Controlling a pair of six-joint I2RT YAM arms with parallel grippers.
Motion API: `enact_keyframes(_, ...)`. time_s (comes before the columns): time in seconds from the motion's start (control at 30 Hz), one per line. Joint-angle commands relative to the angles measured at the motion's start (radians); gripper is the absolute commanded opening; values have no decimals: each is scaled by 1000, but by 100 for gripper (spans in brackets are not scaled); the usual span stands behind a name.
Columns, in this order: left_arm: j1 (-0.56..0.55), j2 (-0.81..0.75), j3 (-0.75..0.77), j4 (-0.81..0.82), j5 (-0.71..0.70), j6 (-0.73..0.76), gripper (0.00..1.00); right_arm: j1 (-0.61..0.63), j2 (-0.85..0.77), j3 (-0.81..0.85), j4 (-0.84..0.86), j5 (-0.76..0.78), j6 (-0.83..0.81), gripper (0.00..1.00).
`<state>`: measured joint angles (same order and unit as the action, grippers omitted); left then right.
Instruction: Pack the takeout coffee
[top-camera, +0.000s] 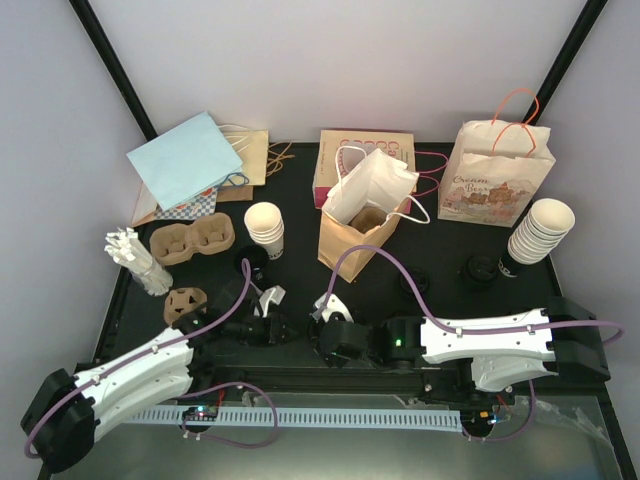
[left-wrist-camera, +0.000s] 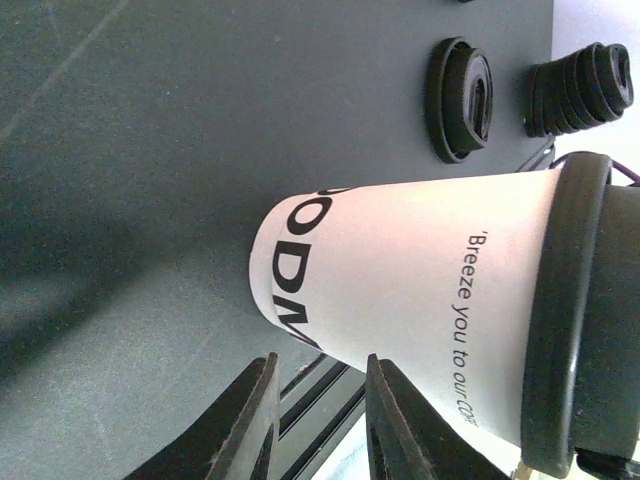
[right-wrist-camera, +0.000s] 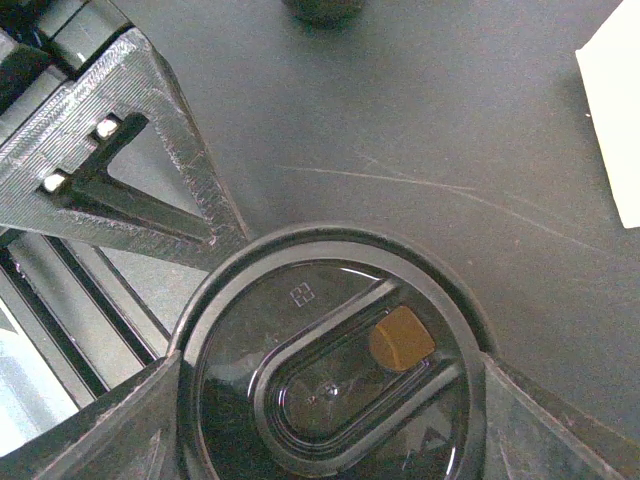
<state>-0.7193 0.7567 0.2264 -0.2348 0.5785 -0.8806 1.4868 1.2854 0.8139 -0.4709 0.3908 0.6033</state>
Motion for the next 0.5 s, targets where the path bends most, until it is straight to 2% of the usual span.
enact_keyframes(0.0, 5, -7, 8, 49, 34, 30, 26, 6, 66, -56, -140, -165, 29, 74)
enact_keyframes(0.33, 6, 36, 7, 119, 70, 17, 25, 6, 74, -52, -138, -172, 24, 74)
enact_keyframes(0.47, 6, -14, 8, 115, 41, -8, 24, 5, 74, -53, -143, -172, 26, 74)
